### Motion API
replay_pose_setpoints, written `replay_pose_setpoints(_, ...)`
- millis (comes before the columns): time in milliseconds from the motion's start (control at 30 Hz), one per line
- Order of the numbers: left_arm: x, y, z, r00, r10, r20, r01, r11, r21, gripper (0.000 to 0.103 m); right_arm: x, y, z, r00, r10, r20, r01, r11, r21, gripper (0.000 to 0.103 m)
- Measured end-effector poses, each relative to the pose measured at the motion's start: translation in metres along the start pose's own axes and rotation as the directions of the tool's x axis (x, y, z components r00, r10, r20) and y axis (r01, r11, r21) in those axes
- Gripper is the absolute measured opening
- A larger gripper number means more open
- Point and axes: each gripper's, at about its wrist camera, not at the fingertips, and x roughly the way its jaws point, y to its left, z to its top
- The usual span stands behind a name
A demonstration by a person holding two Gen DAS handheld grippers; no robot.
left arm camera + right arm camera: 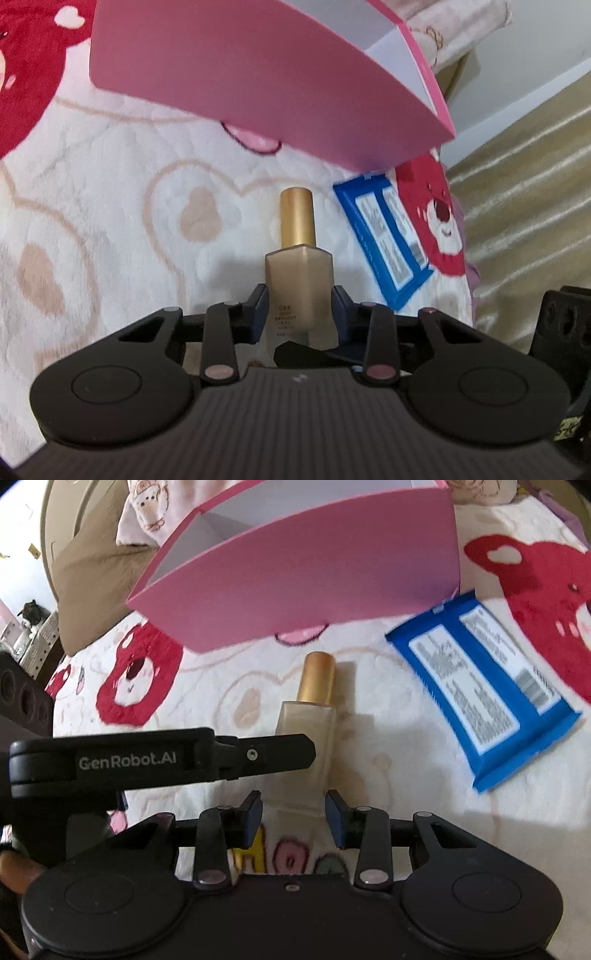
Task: Organize objects
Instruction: 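Close the left gripper on the gold-capped foundation bottle, then carry the foundation bottle with the left gripper into the pink box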
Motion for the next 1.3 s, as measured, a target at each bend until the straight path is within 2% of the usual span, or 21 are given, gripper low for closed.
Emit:
replay_pose_setpoints(100, 0.003, -0.006, -0.001, 1.0, 0.024, 0.0, -0.024, 0.999, 0.029, 0.035, 0.002, -0.002, -0.003, 1.0, 0.001, 0.001, -0.001, 1.0, -0.003, 0.042)
replay_pose_setpoints(167, 0.005, -0.006, 0.0, 0.999, 0.036, 0.002, -0.036, 0.998, 0.041, 0.045, 0.004, -0.001, -0.005, 1.0, -0.013, 0.012, 0.013, 1.0, -0.028, 0.042)
replay_pose_setpoints(267, 0.011, -0.004, -0.002, 1.0, 0.029, 0.007, -0.029, 0.999, 0.044, 0.049, 0.01, -0.007, -0.008, 0.999, -0.014, 0.03, 0.015, 1.0, -0.025, 0.041)
replay_pose_setpoints(367, 0.01, -0.008, -0.003, 0.999, 0.038, 0.03, -0.04, 0.997, 0.067, 0.048, 0.009, -0.015, -0.01, 0.998, 0.021, 0.053, -0.022, 1.0, 0.007, 0.041)
replay_pose_setpoints(400, 0.01, -0.01, -0.003, 0.998, 0.039, 0.039, -0.043, 0.996, 0.084, 0.046, 0.008, -0.017, -0.011, 0.998, 0.032, 0.059, -0.032, 0.999, 0.009, 0.041)
replay_pose_setpoints(433, 0.01, -0.012, -0.004, 0.999, 0.034, 0.043, -0.038, 0.995, 0.092, 0.04, 0.008, -0.02, -0.013, 0.997, 0.047, 0.069, -0.048, 0.999, 0.015, 0.041)
replay_pose_setpoints(533, 0.009, -0.017, -0.004, 0.998, 0.028, 0.049, -0.034, 0.993, 0.11, 0.039, 0.005, -0.026, -0.016, 0.994, 0.071, 0.085, -0.074, 0.997, 0.031, 0.04)
replay_pose_setpoints(633, 0.004, -0.021, -0.002, 0.999, 0.031, 0.04, -0.035, 0.993, 0.116, 0.038, 0.002, -0.014, -0.017, 0.996, 0.036, 0.081, -0.036, 0.999, 0.001, 0.042)
replay_pose_setpoints(733, -0.002, -0.026, 0.0, 0.999, 0.045, 0.0, -0.044, 0.994, 0.102, 0.038, -0.002, -0.008, -0.016, 0.999, 0.016, 0.049, -0.017, 1.0, 0.012, 0.042)
replay_pose_setpoints(867, -0.017, -0.04, -0.001, 0.996, 0.074, -0.042, -0.069, 0.99, 0.121, 0.038, -0.017, 0.0, -0.018, 0.999, 0.027, 0.019, -0.027, 0.998, 0.048, 0.042)
replay_pose_setpoints(1033, -0.045, -0.058, 0.001, 0.994, 0.09, -0.064, -0.08, 0.987, 0.14, 0.038, -0.041, 0.021, -0.015, 1.0, 0.013, -0.005, -0.013, 1.0, 0.028, 0.042)
replay_pose_setpoints(1300, -0.108, -0.069, 0.013, 0.999, 0.037, 0.026, -0.04, 0.992, 0.123, 0.038, -0.084, 0.062, 0.007, 0.999, 0.038, 0.013, -0.037, 0.997, -0.067, 0.042)
